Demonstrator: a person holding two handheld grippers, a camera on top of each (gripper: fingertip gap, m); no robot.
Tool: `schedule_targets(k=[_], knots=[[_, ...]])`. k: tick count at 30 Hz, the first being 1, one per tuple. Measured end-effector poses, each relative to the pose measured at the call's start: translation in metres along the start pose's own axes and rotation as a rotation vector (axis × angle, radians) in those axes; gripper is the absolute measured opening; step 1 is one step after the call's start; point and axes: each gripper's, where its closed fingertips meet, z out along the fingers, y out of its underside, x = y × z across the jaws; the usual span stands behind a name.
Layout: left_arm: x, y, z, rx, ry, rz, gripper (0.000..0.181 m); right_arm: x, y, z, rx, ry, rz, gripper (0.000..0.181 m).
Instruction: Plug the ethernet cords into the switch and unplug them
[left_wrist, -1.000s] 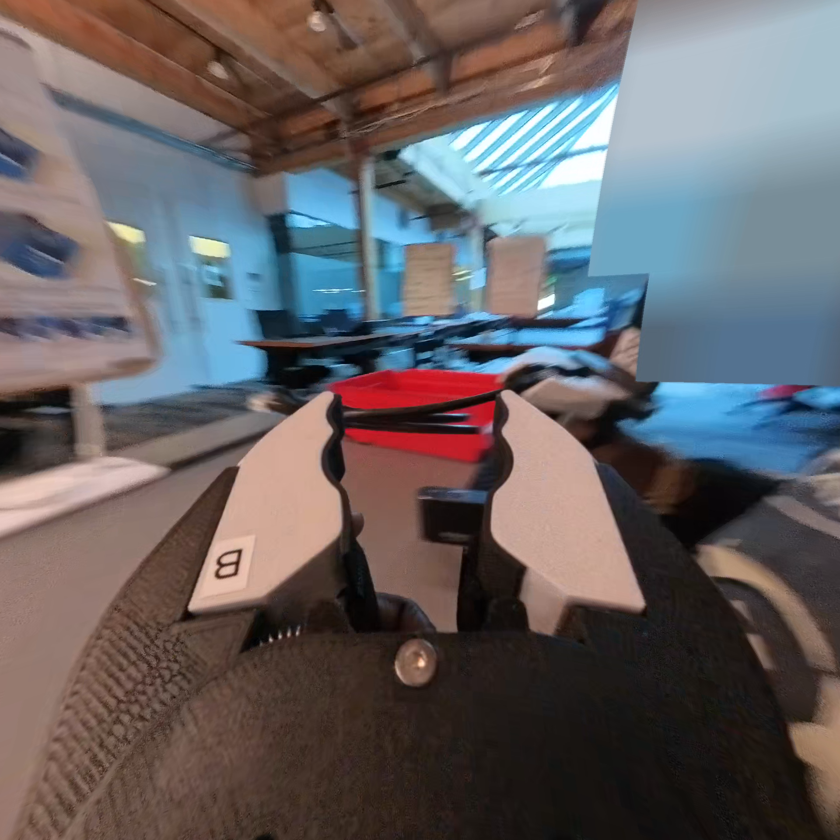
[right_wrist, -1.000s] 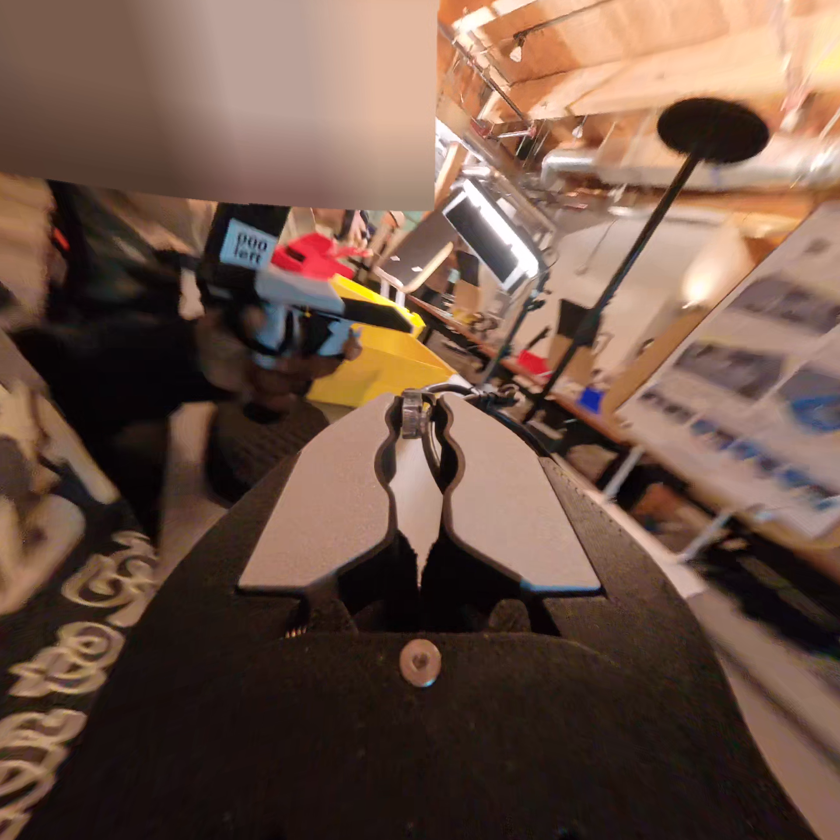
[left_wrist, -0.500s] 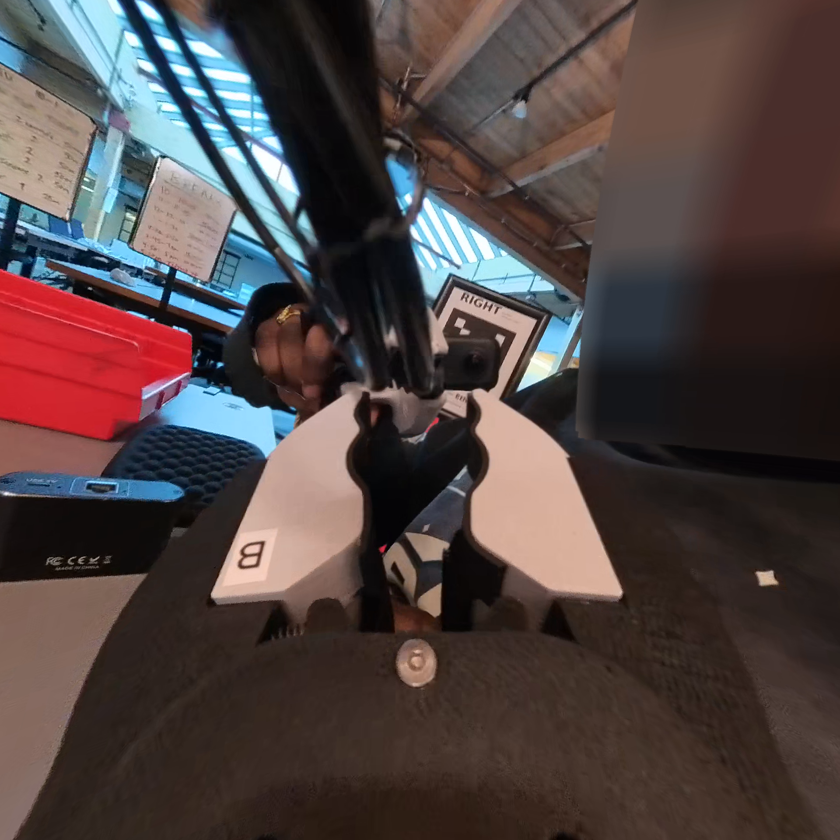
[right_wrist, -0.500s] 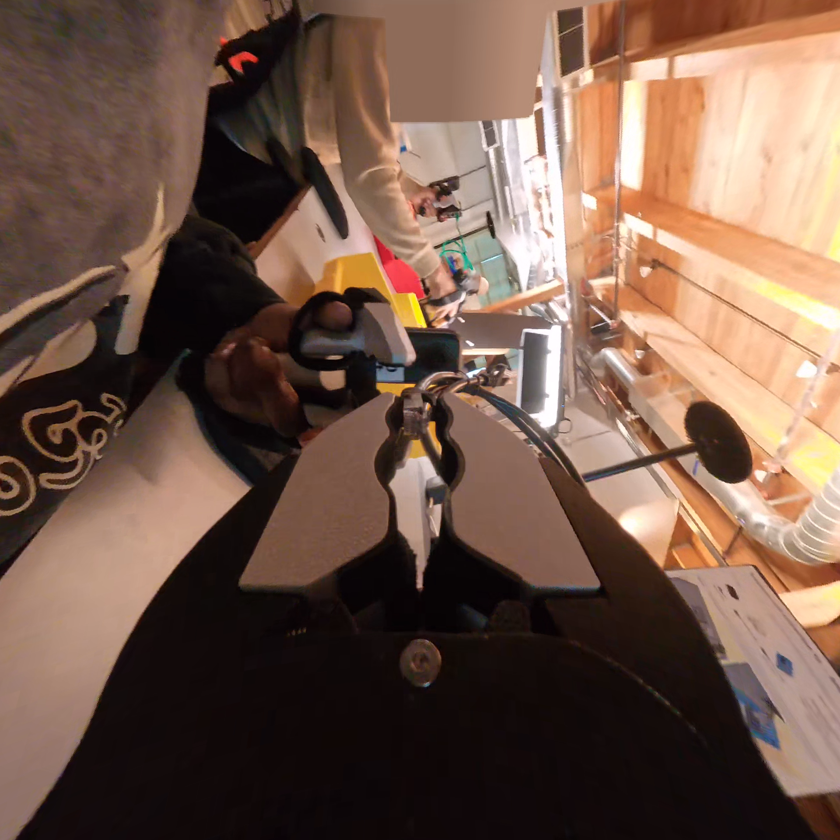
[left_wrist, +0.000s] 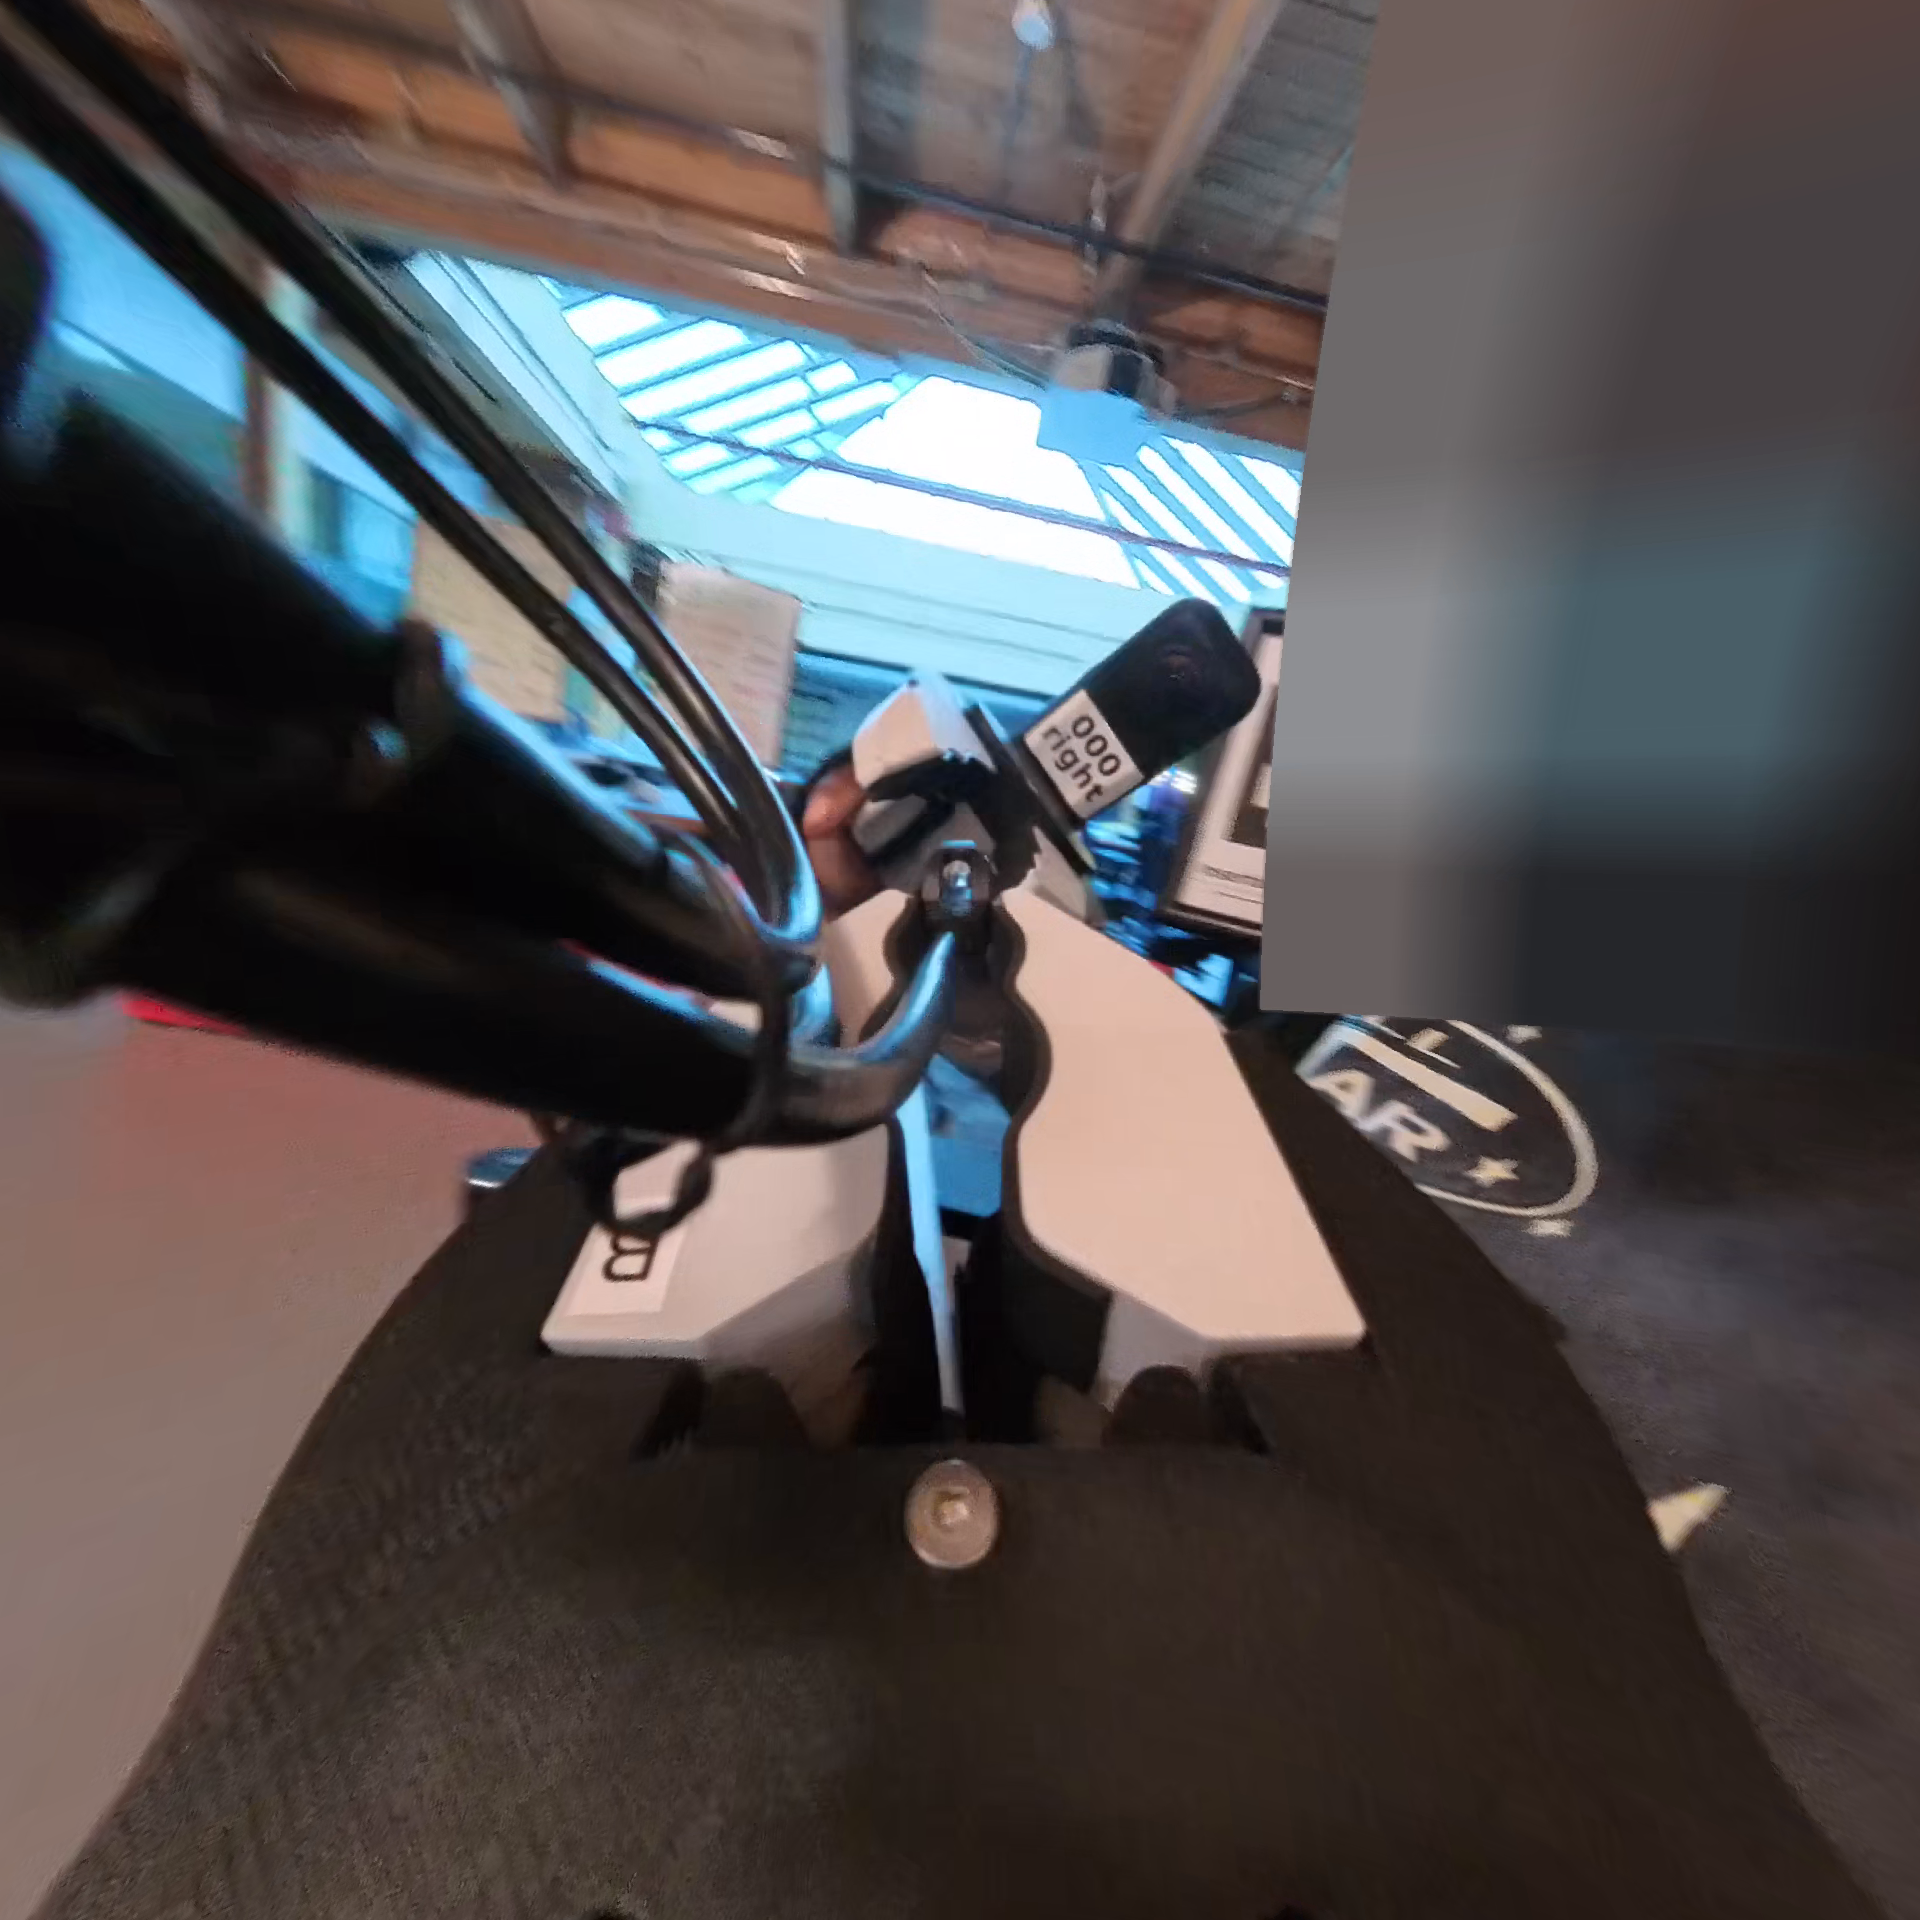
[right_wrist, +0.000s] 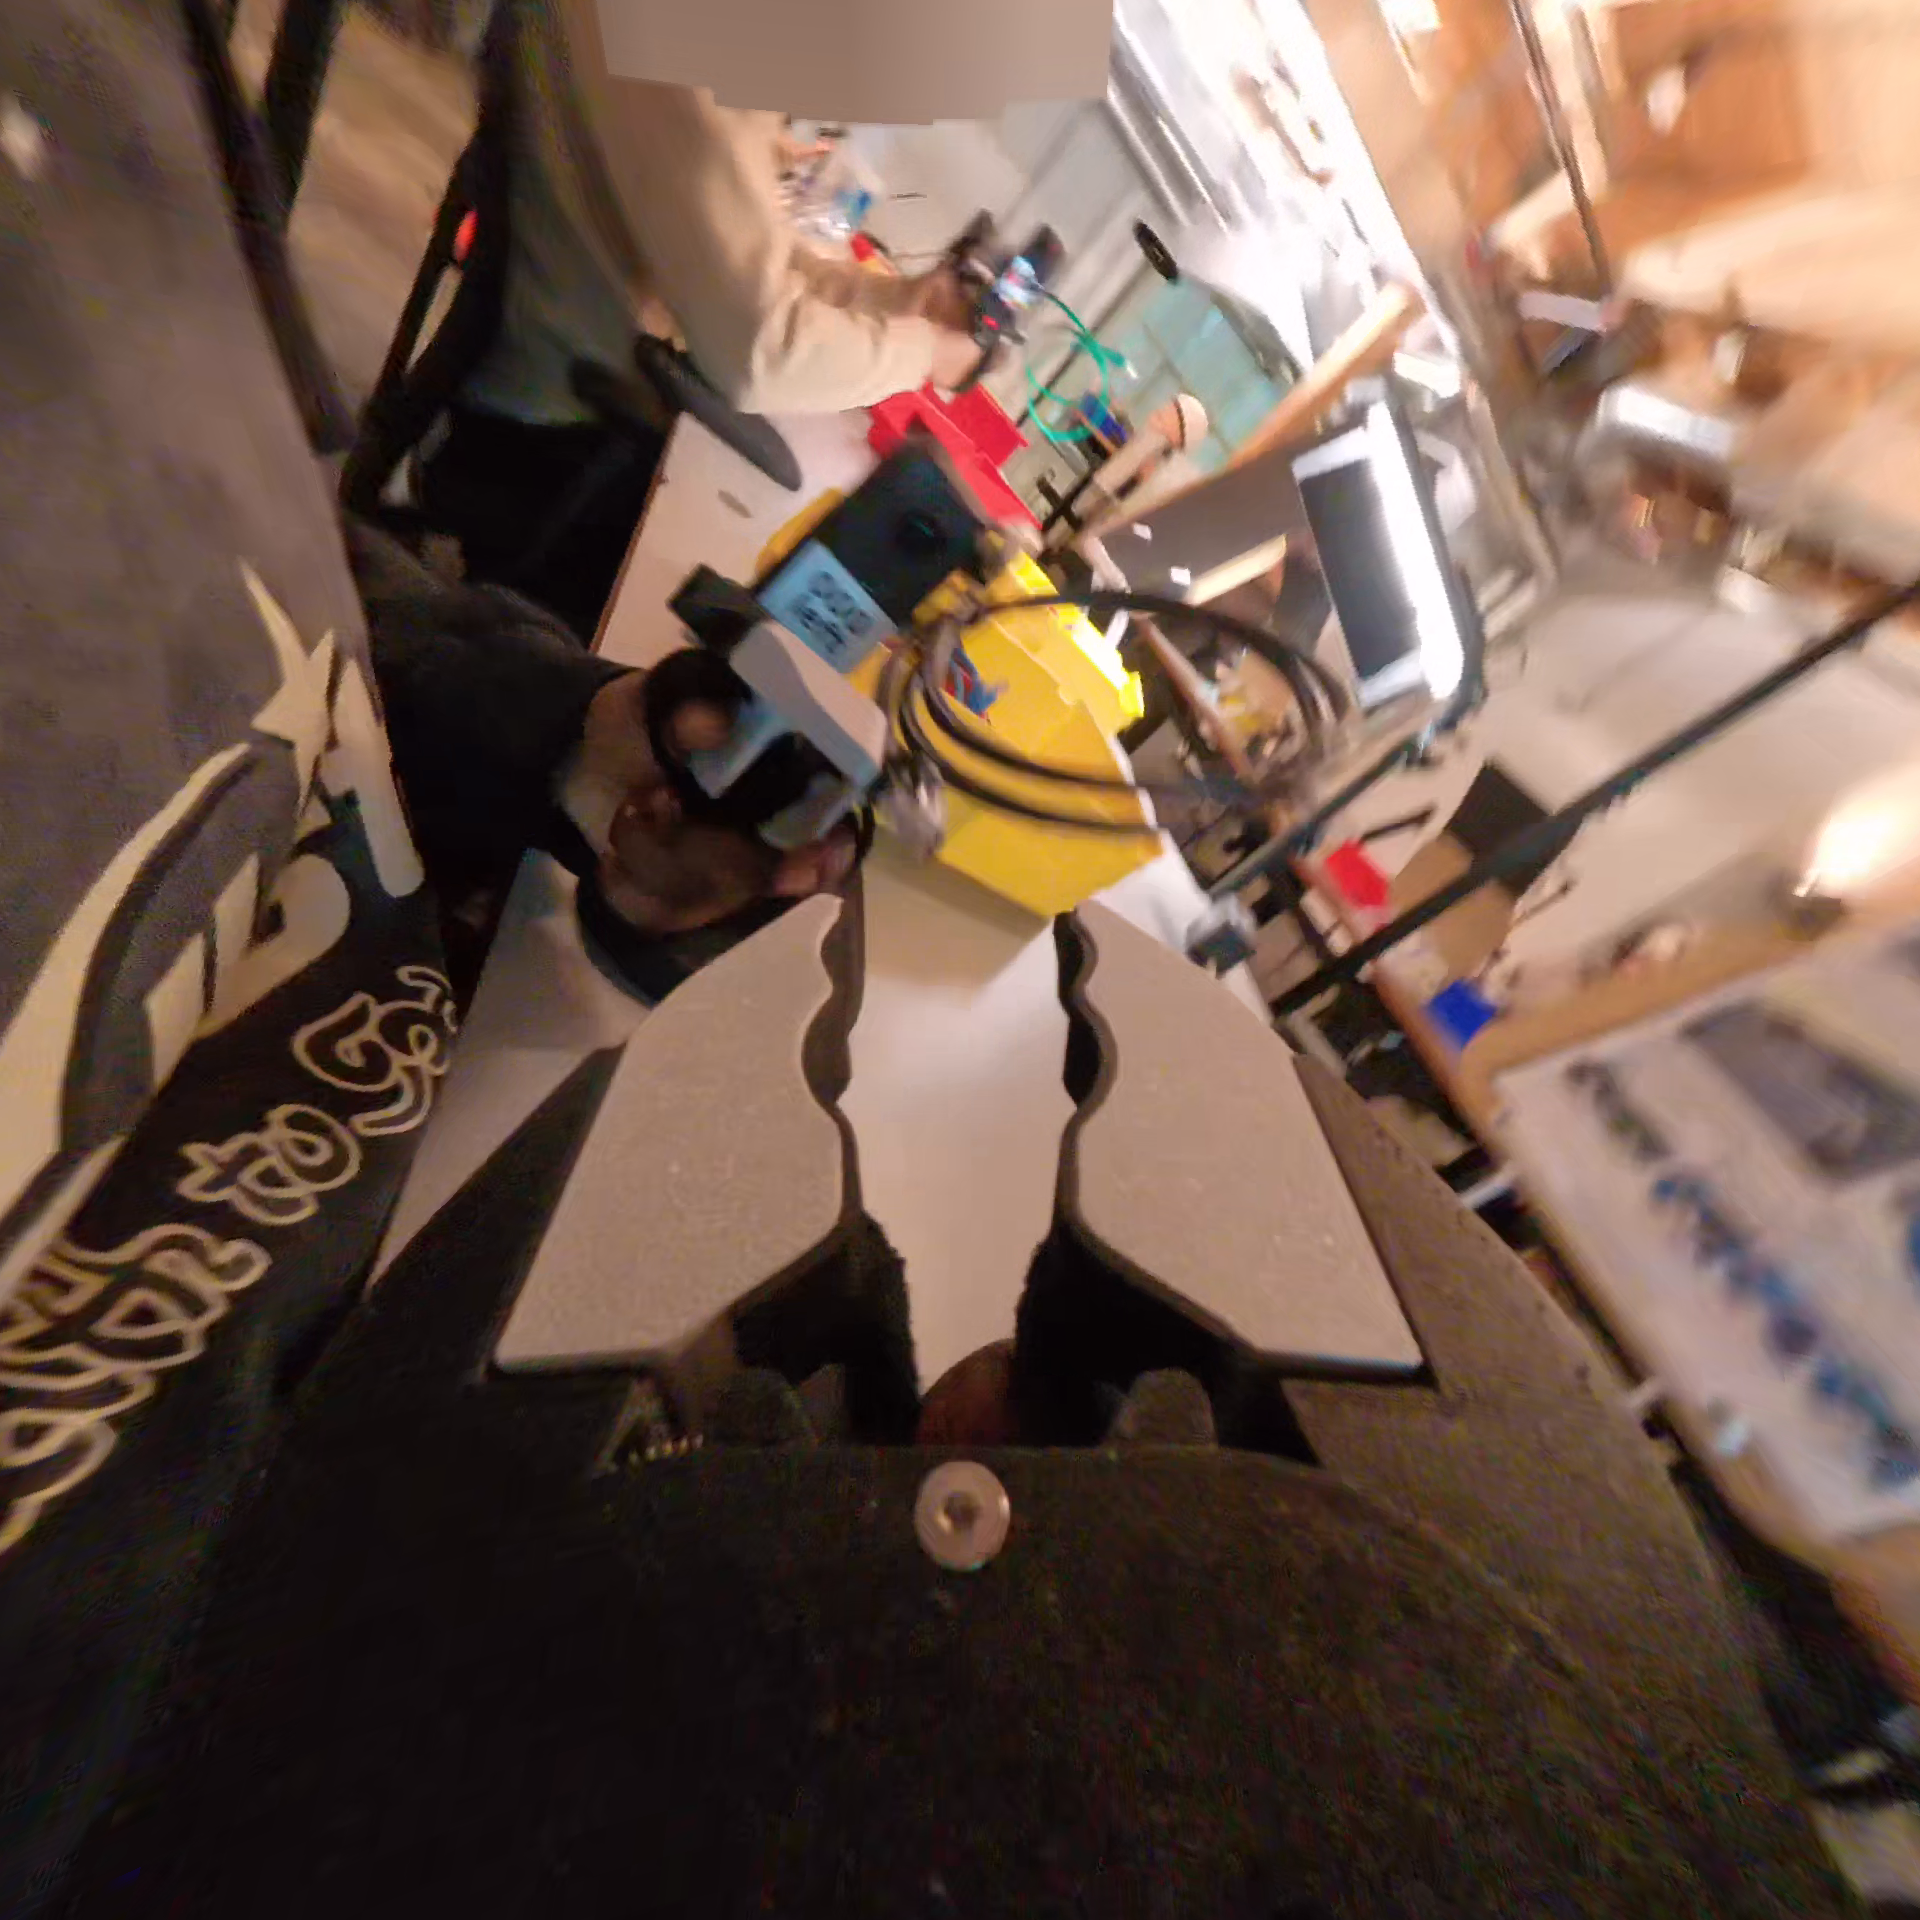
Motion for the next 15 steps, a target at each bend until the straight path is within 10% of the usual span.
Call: schedule_targets(k=[7,15], knots=[[-0.042,-0.014,-0.022,0.066,-0.32,0.229,0.013,0.011,0.102,-0.053,-0.425,0.088,0.643,0.078],[-0.053,-0.007,-0.024,0.036,-0.419,0.336,0.012,-0.017,0.146,-0.044,-0.844,-0.125,0.727,0.09]])
